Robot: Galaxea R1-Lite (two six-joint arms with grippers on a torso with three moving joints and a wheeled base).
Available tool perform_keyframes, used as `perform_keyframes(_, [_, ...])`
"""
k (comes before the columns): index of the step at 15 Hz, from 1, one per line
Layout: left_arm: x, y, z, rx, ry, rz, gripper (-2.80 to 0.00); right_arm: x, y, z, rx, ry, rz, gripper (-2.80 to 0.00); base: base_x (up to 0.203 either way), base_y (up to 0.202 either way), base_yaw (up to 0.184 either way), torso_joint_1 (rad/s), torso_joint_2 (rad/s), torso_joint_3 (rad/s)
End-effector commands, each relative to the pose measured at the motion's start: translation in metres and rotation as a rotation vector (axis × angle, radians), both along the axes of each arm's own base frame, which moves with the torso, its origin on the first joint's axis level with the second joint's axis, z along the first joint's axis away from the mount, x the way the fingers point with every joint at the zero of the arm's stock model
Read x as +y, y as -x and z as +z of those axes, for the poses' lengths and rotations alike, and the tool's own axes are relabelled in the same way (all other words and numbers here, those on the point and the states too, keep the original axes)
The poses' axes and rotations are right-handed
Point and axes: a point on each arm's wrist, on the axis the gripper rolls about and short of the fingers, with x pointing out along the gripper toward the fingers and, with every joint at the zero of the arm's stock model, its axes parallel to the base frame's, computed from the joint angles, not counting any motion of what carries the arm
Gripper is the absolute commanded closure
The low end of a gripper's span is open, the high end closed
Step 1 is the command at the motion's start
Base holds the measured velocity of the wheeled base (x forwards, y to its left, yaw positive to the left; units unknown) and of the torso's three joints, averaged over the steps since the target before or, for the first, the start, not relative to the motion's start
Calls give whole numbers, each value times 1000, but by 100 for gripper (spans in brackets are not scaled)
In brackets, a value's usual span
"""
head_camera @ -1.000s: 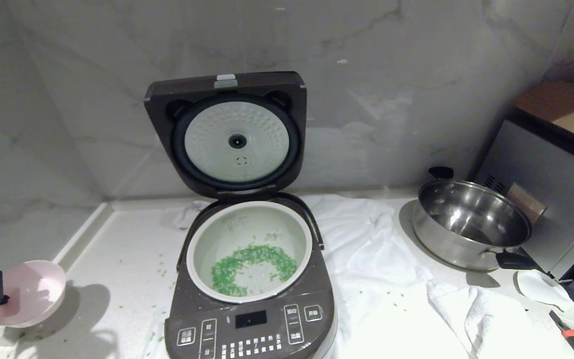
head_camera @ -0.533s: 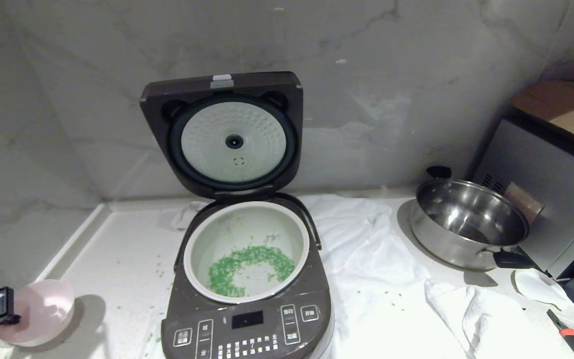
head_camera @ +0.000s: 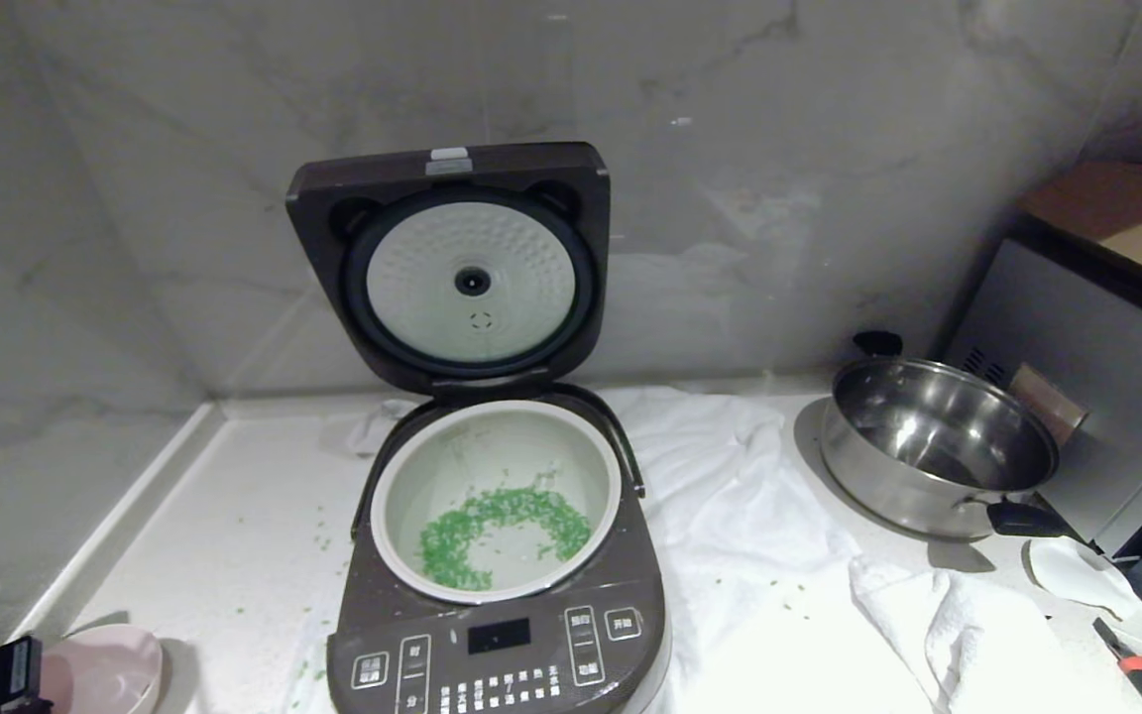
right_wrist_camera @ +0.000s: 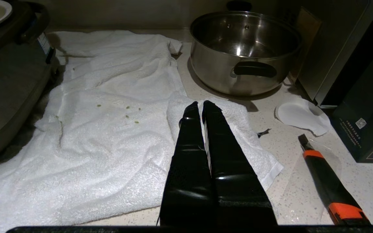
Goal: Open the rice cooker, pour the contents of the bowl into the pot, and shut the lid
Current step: Place the bowl on the table
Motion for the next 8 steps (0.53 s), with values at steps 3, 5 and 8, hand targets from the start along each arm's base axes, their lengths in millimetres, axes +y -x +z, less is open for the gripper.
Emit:
perform_keyframes(3, [16,23,-1,25,-15,9,0,0,0,0,0,0,0,0,0,0,0,0,0,0])
perform_keyframes(5, [17,37,-7,50,4,25,0,0,0,0,0,0,0,0,0,0,0,0,0,0])
perform_keyframes(8, [23,51,-9,67,8,39,0,0,0,0,0,0,0,0,0,0,0,0,0,0])
